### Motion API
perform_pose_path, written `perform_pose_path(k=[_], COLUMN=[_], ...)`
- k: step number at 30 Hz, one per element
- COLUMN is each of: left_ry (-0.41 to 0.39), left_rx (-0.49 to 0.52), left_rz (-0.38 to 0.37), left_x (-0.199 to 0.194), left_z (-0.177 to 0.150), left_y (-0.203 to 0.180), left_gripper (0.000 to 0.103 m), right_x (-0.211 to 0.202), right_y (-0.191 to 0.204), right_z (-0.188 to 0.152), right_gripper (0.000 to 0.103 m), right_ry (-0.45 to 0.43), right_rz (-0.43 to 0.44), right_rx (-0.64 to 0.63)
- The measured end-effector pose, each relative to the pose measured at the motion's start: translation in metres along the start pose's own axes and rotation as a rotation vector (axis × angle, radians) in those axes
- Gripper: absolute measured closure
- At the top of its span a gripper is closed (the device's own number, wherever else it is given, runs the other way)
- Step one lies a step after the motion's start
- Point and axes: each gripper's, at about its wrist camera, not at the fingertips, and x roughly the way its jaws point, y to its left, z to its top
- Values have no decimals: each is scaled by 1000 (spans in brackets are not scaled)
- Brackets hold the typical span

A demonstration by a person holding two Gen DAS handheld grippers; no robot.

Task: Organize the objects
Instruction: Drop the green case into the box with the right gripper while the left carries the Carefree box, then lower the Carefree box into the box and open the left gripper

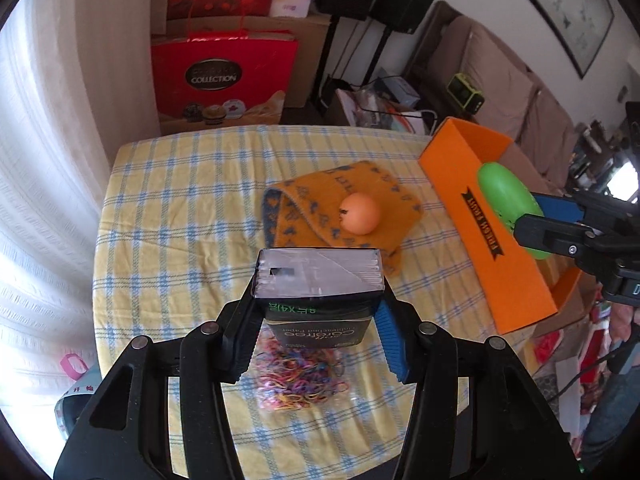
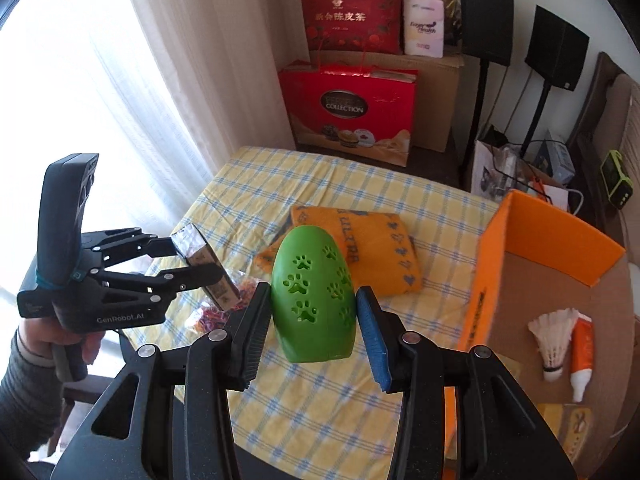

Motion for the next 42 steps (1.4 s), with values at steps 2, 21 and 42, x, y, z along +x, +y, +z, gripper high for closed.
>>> perform_pose_path(k=[2, 21, 42], left_ry=[0, 8, 46], left_rx=[22, 146, 243], left_rz=[-28, -184, -223], left_x=[-1, 8, 44], left_z=[3, 37, 93], left_y=[-15, -128, -229], left_gripper=[54, 54, 54], right_x=[-16, -18, -18], right_y=[-13, -125, -137], right_z=[-7, -95, -116], right_gripper=[59, 59, 58], right_ry=[-13, 106, 105], right_rz=[-21, -204, -183], right_rx=[14, 208, 213])
